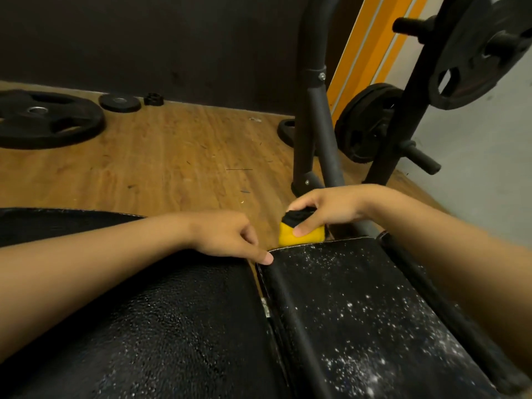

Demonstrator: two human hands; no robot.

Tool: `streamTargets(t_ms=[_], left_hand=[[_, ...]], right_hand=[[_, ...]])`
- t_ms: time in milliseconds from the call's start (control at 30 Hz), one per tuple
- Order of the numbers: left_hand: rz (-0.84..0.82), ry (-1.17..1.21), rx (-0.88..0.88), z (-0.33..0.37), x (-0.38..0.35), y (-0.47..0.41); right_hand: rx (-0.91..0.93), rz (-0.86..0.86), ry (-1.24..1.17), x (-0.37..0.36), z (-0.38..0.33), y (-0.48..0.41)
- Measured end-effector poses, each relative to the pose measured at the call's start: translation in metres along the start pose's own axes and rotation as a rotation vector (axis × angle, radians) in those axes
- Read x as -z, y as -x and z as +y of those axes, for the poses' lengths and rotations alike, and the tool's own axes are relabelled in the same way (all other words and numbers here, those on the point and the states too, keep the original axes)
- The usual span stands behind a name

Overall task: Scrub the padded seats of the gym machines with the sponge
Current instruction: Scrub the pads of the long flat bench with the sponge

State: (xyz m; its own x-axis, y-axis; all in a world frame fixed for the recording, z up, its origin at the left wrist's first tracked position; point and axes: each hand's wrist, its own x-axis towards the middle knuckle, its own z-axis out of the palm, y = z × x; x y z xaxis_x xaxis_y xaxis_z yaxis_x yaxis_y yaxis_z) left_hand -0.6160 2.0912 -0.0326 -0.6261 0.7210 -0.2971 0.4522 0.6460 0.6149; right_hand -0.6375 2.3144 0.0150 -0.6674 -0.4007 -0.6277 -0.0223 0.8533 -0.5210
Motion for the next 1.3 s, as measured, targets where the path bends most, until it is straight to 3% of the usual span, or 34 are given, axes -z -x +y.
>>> streamTargets(t_ms=[67,200,300,633,867,967,1200,1300], left_hand=[[0.003,0.072,-0.031,0.002,0.000,0.000],[0.014,0.096,-0.009,0.006,0.002,0.001],[0.027,0.078,0.041,0.007,0.001,0.003],[0.088,0.104,0.041,0.003,-0.001,0.003],[0.072,0.112,0.058,0.011,0.000,0.004],[0.118,0.038,0.110,0.009,0.000,0.006],[0.131,0.038,0.084,0.003,-0.002,0.003],[0.139,0.027,0.081,0.001,-0.002,0.003]], right_hand=[[-0.021,0.045,-0.029,0.005,0.014,0.012],[0.186,0.193,0.044,-0.026,-0.005,0.002],[0.239,0.206,0.134,-0.035,-0.021,-0.009],[-0.227,0.231,0.054,0.031,0.079,0.040],[0.085,0.073,-0.017,-0.015,0.004,-0.010],[0.118,0.001,-0.017,-0.026,-0.019,-0.031],[-0.142,-0.037,0.092,-0.005,0.025,-0.032],[-0.239,-0.049,-0.020,0.012,0.055,-0.023]])
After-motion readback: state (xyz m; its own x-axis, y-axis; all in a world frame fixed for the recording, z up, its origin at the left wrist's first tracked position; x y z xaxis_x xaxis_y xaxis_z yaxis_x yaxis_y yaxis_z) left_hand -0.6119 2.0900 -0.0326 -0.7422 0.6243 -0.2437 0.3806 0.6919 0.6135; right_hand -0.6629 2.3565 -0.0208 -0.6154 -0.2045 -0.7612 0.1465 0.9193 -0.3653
